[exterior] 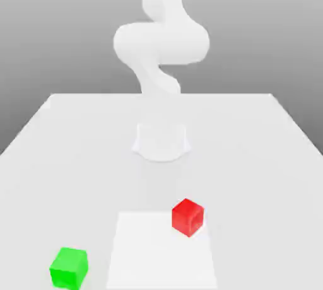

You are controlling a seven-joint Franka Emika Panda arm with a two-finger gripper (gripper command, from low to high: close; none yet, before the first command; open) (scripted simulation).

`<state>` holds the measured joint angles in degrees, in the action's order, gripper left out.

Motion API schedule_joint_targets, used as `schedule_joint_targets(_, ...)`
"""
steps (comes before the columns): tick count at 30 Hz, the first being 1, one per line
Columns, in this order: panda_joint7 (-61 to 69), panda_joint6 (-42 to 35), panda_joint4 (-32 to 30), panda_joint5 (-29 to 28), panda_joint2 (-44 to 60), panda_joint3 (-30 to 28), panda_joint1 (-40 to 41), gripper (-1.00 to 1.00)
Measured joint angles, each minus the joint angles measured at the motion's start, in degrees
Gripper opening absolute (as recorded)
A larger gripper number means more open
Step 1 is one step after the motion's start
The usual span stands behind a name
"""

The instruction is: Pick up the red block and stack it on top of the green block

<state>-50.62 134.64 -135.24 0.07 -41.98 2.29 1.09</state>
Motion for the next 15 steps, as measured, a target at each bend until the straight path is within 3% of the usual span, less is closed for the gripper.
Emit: schedule_joint_targets(15, -34.4, 20.8, -24.5, 2.3, 29.4, 13.9, 6.5, 0.0)
